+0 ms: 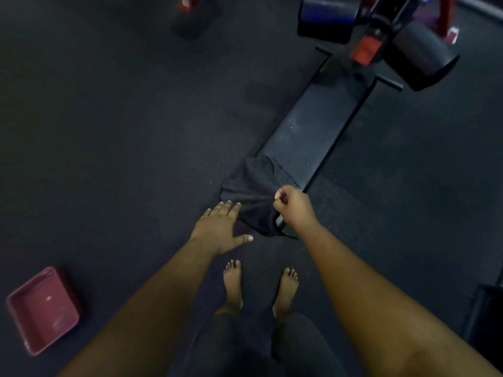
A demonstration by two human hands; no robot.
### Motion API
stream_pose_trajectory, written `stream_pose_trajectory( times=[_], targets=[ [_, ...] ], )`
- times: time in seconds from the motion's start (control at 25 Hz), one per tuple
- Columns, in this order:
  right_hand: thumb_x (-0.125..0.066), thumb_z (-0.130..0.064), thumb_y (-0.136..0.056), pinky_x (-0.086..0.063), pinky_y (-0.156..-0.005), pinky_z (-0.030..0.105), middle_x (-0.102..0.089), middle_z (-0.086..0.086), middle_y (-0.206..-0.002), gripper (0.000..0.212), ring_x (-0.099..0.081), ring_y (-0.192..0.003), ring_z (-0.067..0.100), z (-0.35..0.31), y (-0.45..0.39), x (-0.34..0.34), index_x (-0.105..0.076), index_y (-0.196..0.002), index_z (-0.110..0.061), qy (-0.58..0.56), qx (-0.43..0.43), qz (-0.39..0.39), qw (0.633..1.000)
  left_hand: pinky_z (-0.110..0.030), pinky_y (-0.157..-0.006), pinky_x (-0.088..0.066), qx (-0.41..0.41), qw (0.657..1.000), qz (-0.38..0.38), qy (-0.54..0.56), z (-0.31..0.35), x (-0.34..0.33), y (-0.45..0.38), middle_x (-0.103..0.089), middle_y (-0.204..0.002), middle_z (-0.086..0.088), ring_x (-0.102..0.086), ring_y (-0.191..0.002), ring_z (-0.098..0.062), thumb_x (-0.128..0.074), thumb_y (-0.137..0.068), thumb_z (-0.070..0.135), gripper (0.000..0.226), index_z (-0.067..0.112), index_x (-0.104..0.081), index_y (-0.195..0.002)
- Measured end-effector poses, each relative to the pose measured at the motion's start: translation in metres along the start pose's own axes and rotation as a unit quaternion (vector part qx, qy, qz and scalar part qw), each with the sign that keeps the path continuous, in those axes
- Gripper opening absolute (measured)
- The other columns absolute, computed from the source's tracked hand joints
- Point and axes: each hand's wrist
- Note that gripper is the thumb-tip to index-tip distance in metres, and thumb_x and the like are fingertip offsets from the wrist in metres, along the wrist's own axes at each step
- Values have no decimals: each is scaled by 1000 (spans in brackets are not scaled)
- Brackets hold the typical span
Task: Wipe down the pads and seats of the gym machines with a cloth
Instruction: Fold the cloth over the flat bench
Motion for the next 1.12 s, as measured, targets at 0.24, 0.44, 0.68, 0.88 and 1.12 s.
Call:
stream_pose_trajectory(
  times=[0.24,0.44,0.68,0.88,1.12],
  targets=[
    [-52,-6,-97,-44,-82,17,-70,-9,-104,30,-63,-95,6,-64,54,69,-77,-111,-16,-24,94,-11,995,-43,-126,-10,7,997,78,13,38,60,83,-6,-170,-4,-6,-156,-22,-47,-85,80,106,23,-4,-162],
    [-59,8,-85,-46,-78,23,-65,-1,-82,36,-59,-76,12,-71,99,89,-71,-99,-22,-133,140,-46,980,-43,-127,-13,28,990,122,70,60,67,126,-7,-170,-4,-7,-156,-21,-47,-83,82,107,24,-4,-162],
    [-55,-16,-95,-43,-86,32,-69,-4,-110,26,-61,-107,21,-79,127,89,-71,-107,-32,378,240,15,894,-44,-126,-14,10,993,108,48,65,42,153,-9,-170,-5,-10,-156,-21,-51,-85,78,108,18,-6,-162],
    [-55,-5,-92,-48,-86,36,-60,-4,-107,25,-56,-104,21,-87,164,83,-66,-103,-25,203,283,45,936,-43,-121,-26,-8,989,138,57,65,55,172,-20,-168,-4,-23,-153,-22,-52,-88,74,101,19,-12,-162],
    [-47,5,-93,-49,-76,34,-64,-5,-91,33,-59,-83,12,-116,211,91,-55,-97,-27,-56,289,19,956,-42,-80,-56,21,970,225,93,60,83,206,-68,-114,-3,-64,-99,-27,-55,-93,46,32,26,-57,-119]
  ],
)
Point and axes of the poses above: each hand's wrist, its own y-axis away from the middle knuckle, its own x-axis out of the back of the hand, z = x × y
